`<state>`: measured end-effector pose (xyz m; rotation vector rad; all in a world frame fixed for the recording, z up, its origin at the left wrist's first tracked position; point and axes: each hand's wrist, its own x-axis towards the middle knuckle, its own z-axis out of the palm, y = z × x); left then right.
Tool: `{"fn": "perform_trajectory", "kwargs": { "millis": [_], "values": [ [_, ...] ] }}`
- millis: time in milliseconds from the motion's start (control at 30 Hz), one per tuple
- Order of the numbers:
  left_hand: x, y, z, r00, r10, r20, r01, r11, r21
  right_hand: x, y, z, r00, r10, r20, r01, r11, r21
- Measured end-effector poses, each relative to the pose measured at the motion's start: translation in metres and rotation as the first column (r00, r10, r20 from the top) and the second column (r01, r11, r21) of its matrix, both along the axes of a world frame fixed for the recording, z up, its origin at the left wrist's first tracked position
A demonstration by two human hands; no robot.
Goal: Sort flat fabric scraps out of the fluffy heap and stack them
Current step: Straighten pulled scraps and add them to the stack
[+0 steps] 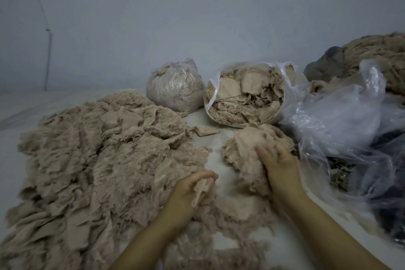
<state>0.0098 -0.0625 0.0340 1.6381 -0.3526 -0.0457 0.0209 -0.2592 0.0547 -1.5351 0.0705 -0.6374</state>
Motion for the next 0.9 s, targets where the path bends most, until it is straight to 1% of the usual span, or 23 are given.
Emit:
{"fn": "perform_trajectory", "kwargs": {
  "millis": [67, 133, 167, 200, 233, 300, 333, 400, 433, 467, 500, 533, 567, 633, 700, 733, 800, 833, 867, 900],
  "values": [
    [0.003, -0.003, 0.001, 0.999, -0.014, 0.047, 0.010, 0.997, 0.074, -0.002, 0.008, -0.004, 0.985, 0.168, -0.037, -0.166, 0.985, 0.043],
    [0.008, -0.008, 0.002, 0.996, -0.076, 0.039, 0.071, 0.992, 0.104, -0.006, 0.014, -0.003, 0.938, 0.347, -0.006, -0.341, 0.924, 0.174],
    [0.008, -0.012, 0.002, 0.992, -0.117, 0.043, 0.110, 0.984, 0.141, -0.008, 0.016, -0.002, 0.911, 0.412, 0.006, -0.403, 0.887, 0.224],
    [0.008, -0.016, 0.002, 0.986, -0.159, 0.042, 0.149, 0.974, 0.170, -0.010, 0.018, -0.001, 0.895, 0.446, 0.011, -0.436, 0.869, 0.236],
    [0.007, -0.019, 0.002, 0.980, -0.195, 0.036, 0.186, 0.968, 0.167, -0.011, 0.020, 0.000, 0.896, 0.444, 0.004, -0.436, 0.878, 0.199],
    [0.004, -0.022, 0.002, 0.984, -0.178, 0.003, 0.178, 0.981, 0.074, -0.012, 0.020, 0.003, 0.921, 0.390, -0.005, -0.386, 0.915, 0.119],
    [0.006, -0.021, 0.001, 0.991, -0.129, -0.040, 0.131, 0.991, 0.033, -0.012, 0.018, 0.004, 0.929, 0.370, -0.006, -0.366, 0.921, 0.134],
    [0.011, -0.017, 0.004, 0.994, -0.049, -0.101, 0.050, 0.999, 0.007, -0.011, 0.012, 0.005, 0.917, 0.397, -0.026, -0.381, 0.895, 0.232],
    [0.013, -0.015, 0.006, 0.994, -0.059, -0.087, 0.061, 0.998, 0.026, -0.011, 0.011, 0.006, 0.898, 0.439, -0.032, -0.412, 0.863, 0.291],
    [0.014, -0.016, 0.008, 0.992, -0.114, -0.053, 0.116, 0.992, 0.048, -0.011, 0.011, 0.007, 0.877, 0.480, -0.034, -0.442, 0.832, 0.336],
    [0.013, -0.019, 0.012, 0.983, -0.183, -0.024, 0.184, 0.982, 0.053, -0.011, 0.012, 0.008, 0.854, 0.518, -0.043, -0.473, 0.809, 0.348],
    [0.013, -0.024, 0.013, 0.972, -0.233, -0.011, 0.233, 0.972, 0.027, -0.011, 0.014, 0.008, 0.837, 0.545, -0.049, -0.498, 0.795, 0.347],
    [0.012, -0.031, 0.014, 0.970, -0.242, -0.023, 0.241, 0.970, -0.035, -0.012, 0.017, 0.008, 0.826, 0.562, -0.045, -0.515, 0.783, 0.349],
    [0.013, -0.041, 0.016, 0.975, -0.192, -0.111, 0.165, 0.962, -0.219, -0.012, 0.019, 0.007, 0.825, 0.565, -0.022, -0.513, 0.764, 0.392],
    [0.014, -0.045, 0.018, 0.970, -0.152, -0.188, 0.089, 0.947, -0.308, -0.012, 0.016, 0.007, 0.841, 0.541, -0.030, -0.473, 0.760, 0.445],
    [0.017, -0.043, 0.018, 0.958, -0.179, -0.223, 0.095, 0.935, -0.342, -0.012, 0.013, 0.008, 0.847, 0.529, -0.040, -0.457, 0.766, 0.451],
    [0.018, -0.039, 0.022, 0.909, -0.269, -0.319, 0.123, 0.903, -0.412, -0.012, 0.008, 0.007, 0.868, 0.494, -0.055, -0.438, 0.812, 0.385],
    [0.017, -0.039, 0.024, 0.893, -0.288, -0.347, 0.133, 0.903, -0.408, -0.012, 0.008, 0.006, 0.885, 0.461, -0.071, -0.420, 0.853, 0.308],
    [0.018, -0.040, 0.022, 0.895, -0.276, -0.349, 0.142, 0.920, -0.365, -0.012, 0.009, 0.005, 0.899, 0.429, -0.087, -0.400, 0.886, 0.234],
    [0.019, -0.042, 0.020, 0.914, -0.223, -0.339, 0.115, 0.944, -0.310, -0.011, 0.011, 0.002, 0.910, 0.405, -0.093, -0.385, 0.906, 0.175]
  ]
}}
